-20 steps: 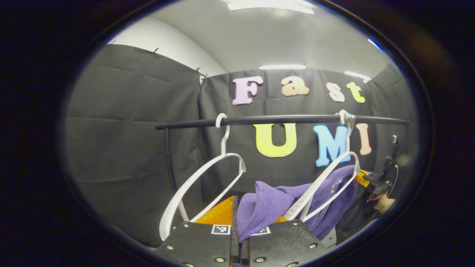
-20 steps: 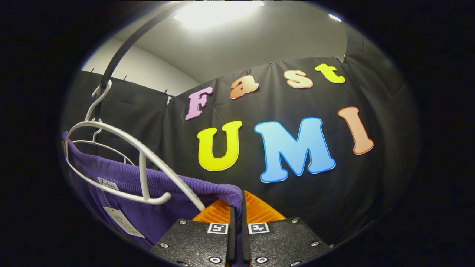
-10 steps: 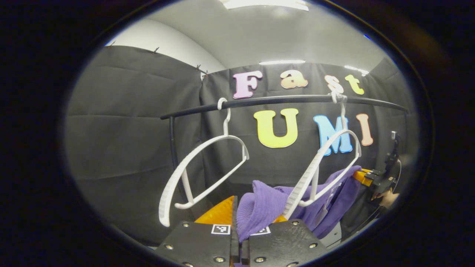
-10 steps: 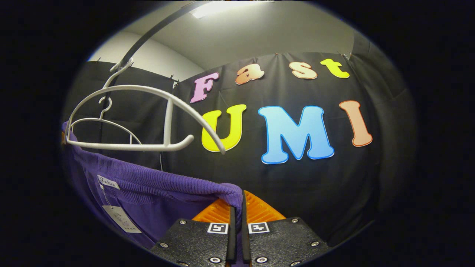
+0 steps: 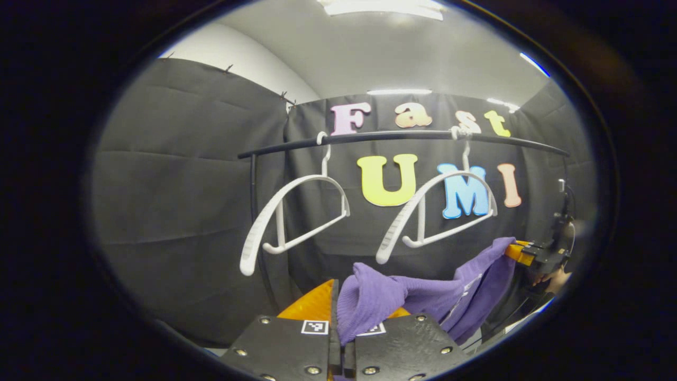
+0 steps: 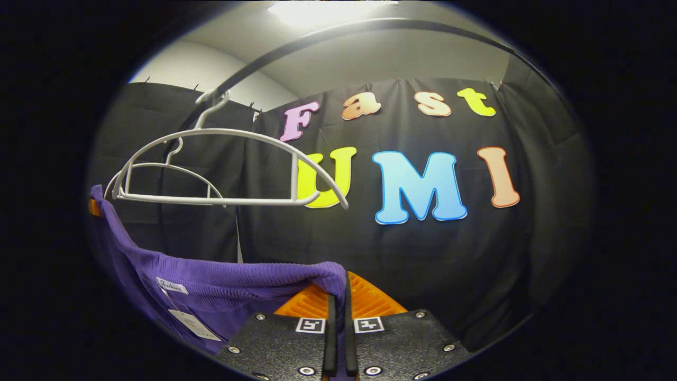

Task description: Grasp the clothes on the hanger with both hands and then place them into the laundry hamper below.

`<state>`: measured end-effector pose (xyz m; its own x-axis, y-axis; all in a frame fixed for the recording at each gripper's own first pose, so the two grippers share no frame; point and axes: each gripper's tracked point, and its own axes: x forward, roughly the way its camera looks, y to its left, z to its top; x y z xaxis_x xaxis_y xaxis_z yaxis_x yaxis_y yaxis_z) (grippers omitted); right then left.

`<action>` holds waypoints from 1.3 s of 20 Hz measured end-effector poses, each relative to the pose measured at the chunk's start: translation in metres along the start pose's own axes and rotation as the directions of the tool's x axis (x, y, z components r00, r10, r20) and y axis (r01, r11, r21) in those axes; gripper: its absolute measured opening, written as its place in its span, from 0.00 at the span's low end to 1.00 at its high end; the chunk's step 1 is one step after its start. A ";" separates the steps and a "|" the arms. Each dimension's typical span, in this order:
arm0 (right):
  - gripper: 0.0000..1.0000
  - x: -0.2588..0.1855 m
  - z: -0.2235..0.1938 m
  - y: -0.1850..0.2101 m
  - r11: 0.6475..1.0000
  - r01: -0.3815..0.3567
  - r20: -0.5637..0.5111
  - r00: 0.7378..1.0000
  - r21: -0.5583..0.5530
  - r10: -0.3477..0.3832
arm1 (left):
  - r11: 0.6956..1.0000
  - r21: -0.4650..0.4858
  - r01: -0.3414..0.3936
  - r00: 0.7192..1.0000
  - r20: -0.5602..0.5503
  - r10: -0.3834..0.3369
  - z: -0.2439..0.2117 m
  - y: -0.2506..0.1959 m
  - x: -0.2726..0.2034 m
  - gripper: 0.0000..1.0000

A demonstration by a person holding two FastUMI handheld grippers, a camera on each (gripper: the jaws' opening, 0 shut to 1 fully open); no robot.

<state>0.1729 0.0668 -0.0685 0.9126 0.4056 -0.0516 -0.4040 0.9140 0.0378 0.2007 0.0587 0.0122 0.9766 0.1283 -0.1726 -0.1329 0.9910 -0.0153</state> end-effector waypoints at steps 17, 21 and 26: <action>0.05 -0.164 0.079 0.103 1.000 -0.007 0.133 0.991 0.008 0.006 | 0.958 -0.086 0.274 0.959 0.100 -0.266 0.021 -0.062 -0.085 0.00; 0.05 -0.191 0.061 0.130 1.000 -0.027 0.095 0.995 0.003 0.027 | 0.937 -0.115 0.329 0.943 0.091 -0.320 0.005 -0.082 -0.100 0.00; 0.05 -0.210 0.015 0.154 0.999 -0.049 0.001 0.999 0.007 0.049 | 0.921 -0.115 0.373 0.928 0.043 -0.370 -0.039 -0.104 -0.106 0.00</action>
<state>-0.0801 0.1217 -0.0371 0.8919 0.4495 -0.0489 -0.4475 0.8930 0.0477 0.1042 -0.0596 -0.0062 0.9626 -0.2464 -0.1123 0.2223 0.9559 -0.1921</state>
